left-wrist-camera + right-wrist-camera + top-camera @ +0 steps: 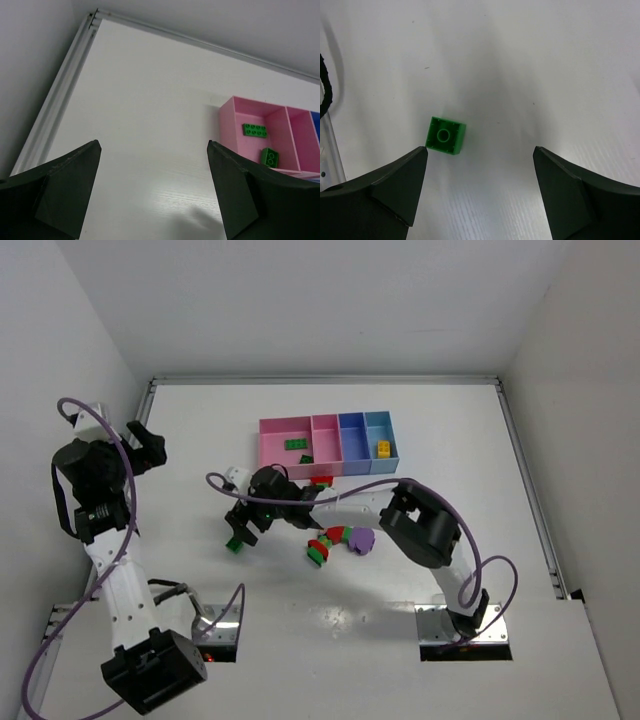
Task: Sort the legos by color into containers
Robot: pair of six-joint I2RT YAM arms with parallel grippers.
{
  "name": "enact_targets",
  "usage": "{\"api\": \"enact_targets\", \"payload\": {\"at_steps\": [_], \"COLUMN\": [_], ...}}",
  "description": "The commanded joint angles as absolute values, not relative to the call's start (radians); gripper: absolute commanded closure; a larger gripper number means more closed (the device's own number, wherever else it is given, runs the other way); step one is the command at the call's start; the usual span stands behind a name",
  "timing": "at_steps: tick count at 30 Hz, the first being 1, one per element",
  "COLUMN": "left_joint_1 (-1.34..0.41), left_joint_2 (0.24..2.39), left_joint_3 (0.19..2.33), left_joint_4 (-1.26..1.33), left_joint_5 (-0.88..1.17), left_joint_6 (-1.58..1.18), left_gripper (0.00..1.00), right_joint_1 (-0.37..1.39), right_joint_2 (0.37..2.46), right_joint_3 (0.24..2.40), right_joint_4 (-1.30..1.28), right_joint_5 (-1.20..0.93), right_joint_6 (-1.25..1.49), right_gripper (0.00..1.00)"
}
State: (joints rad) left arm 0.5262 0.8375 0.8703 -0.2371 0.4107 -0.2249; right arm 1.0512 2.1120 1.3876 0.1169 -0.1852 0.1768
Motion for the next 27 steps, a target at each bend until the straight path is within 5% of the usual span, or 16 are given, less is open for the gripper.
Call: {"api": "enact_targets", "payload": {"at_steps": [1, 23, 27], "left_joint_1": [0.560, 0.661, 0.661], "left_joint_2": [0.874, 0.991, 0.991], "left_joint_3": [0.867, 0.836, 0.836], "left_joint_4": [-0.264, -0.210, -0.210], "left_joint_5": [0.419, 0.551, 0.551], "left_joint_6": [-0.256, -0.293, -0.284], "left_gripper": [0.06, 0.06, 0.06], "right_joint_1": [1.080, 1.186, 1.186], "right_joint_2": [2.125, 2.296, 2.325], "right_joint_3": [1.434, 1.580, 1.591], "right_joint_4": [0.094, 0.005, -0.006], "right_joint_5": [-0.193, -0.042, -0.028], "right_joint_6": [0.227, 0.218, 0.218], "right_gripper": [0.13, 0.13, 0.25]}}
